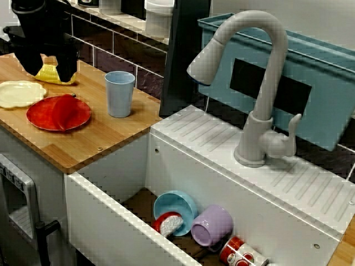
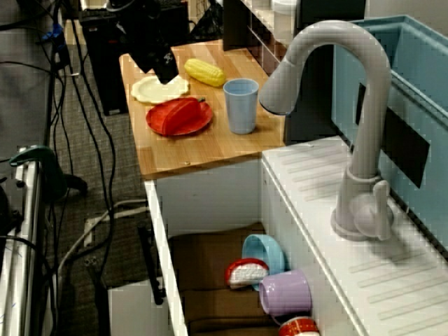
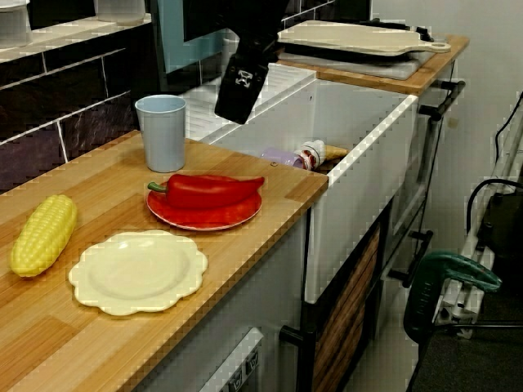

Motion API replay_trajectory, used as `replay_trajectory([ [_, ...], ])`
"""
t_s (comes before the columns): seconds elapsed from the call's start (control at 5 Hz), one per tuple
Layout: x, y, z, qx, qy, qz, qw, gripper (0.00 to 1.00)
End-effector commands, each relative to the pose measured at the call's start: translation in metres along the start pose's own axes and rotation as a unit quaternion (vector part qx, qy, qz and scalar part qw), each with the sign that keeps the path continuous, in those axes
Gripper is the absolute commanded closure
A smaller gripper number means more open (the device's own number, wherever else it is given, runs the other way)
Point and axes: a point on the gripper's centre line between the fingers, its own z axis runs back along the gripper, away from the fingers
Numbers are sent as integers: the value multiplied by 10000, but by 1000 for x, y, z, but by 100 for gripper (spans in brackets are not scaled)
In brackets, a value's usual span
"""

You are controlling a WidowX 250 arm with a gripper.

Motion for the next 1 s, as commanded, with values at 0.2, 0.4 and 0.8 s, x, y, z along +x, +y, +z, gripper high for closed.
replay_trajectory([
  [0.2,9,4,10,9,-180,-17,9998,0],
  [0.4,9,4,10,9,-180,-17,9998,0],
  [0.8,22,11,10,-87,-109,234,9996,0],
])
